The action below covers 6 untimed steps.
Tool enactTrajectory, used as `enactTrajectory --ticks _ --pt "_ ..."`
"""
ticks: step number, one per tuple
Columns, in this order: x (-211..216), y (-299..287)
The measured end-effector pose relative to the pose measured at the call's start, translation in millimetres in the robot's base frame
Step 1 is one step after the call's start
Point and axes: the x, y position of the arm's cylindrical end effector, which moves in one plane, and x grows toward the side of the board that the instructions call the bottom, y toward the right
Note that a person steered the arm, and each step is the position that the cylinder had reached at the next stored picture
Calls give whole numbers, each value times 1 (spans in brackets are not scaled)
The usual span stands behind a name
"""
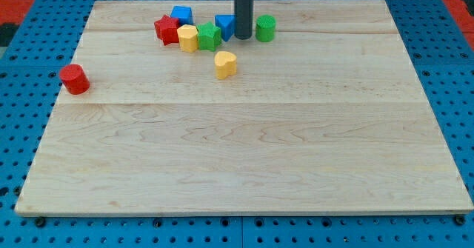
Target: Place the blue triangle to the top of the blue cube
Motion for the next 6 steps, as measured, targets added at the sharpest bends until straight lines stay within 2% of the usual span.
enactTrajectory --ticks 4,5,6 --pt "-86 -63" --pt "-71 -71" --pt "-35 -80"
